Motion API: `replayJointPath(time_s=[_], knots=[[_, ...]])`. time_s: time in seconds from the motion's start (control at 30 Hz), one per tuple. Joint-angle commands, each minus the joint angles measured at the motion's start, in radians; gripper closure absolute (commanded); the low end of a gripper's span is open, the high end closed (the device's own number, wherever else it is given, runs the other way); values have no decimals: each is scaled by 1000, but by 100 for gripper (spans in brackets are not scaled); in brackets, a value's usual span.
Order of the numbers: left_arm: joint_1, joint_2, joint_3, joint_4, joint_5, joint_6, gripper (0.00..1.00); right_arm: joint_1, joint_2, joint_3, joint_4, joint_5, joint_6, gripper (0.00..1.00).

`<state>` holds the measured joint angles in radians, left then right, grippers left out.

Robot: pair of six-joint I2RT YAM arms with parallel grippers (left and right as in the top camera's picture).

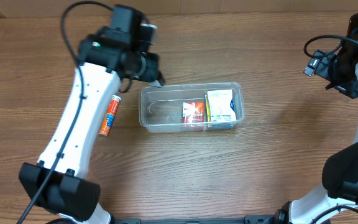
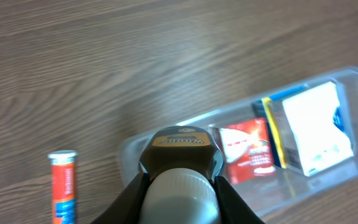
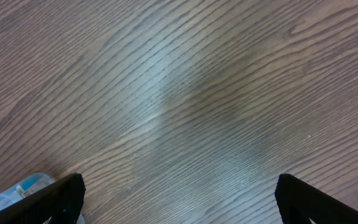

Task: Pack container
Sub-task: 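Swing the left gripper over the dark medicine bottle, then carry the dark bottle with the left gripper into the container's left end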

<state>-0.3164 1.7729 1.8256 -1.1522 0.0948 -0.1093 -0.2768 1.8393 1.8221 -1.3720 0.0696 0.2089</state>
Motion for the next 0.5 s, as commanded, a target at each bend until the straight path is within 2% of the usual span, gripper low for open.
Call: replayJointPath(time_s=[0.0, 0.13, 0.3, 0.47], knots=[[-95, -21, 29, 8, -130, -88, 96, 0, -33, 25, 5, 7, 0, 0], [-143, -10, 26, -1, -201, -192, 96, 0, -33, 25, 5, 7, 0, 0], [-143, 82, -23, -23, -202, -268, 96, 0, -33, 25, 5, 7, 0, 0], [-143, 182, -23, -27, -200, -299, 96, 0, -33, 25, 5, 7, 0, 0]])
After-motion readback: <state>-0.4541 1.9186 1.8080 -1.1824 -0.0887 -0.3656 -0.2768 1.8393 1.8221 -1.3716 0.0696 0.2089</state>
